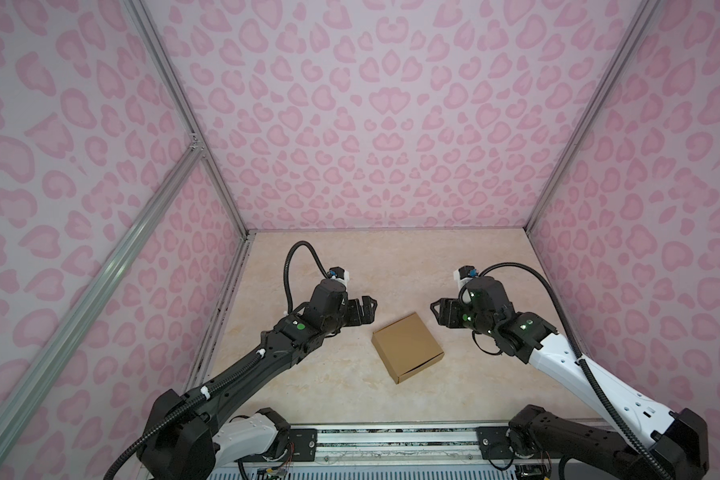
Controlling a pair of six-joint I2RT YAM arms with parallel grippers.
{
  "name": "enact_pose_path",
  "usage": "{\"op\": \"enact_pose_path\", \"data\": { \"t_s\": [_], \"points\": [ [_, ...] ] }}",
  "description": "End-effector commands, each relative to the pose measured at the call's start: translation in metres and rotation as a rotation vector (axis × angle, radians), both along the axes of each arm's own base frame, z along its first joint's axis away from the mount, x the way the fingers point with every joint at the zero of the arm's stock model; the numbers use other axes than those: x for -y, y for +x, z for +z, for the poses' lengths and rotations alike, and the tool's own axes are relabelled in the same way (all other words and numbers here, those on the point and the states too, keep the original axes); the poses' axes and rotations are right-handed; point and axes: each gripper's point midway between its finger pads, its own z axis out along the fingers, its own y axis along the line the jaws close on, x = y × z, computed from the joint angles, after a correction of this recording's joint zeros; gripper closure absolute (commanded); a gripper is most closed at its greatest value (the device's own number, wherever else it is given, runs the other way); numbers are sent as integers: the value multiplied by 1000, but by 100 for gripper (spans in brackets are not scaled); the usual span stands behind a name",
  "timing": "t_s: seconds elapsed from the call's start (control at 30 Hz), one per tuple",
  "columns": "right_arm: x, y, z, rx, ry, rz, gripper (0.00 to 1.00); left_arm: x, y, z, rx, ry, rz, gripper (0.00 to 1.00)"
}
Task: Fold the paper box
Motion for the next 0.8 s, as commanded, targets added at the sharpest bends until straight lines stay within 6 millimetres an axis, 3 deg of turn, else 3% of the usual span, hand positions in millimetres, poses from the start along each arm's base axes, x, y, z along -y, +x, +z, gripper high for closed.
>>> {"op": "enact_pose_path", "data": {
  "t_s": [0.0,0.03,0.13,0.27,0.4,0.47,0.53,0.77],
  "points": [
    [26,27,15,90,-5,-74,10,-6,26,26,84,22,38,3],
    [37,35,20,125,-5,-110,3,-12,34,31,107,56,53,3],
    [73,55,22,243,-66,-222,2,-43,50,40,198,147,140,3],
    [113,67,10,356,-235,-339,2,-96,62,46,291,183,308,3],
    [162,69,-6,385,-386,-535,2,-155,62,31,274,225,489,3],
    [186,68,-17,412,-404,-613,2,-190,53,17,257,257,615,3],
    [208,66,-33,405,-353,-690,2,-211,45,7,276,280,676,3],
    [218,78,-87,326,-295,-634,2,-259,34,-19,250,396,832,3]
  ]
}}
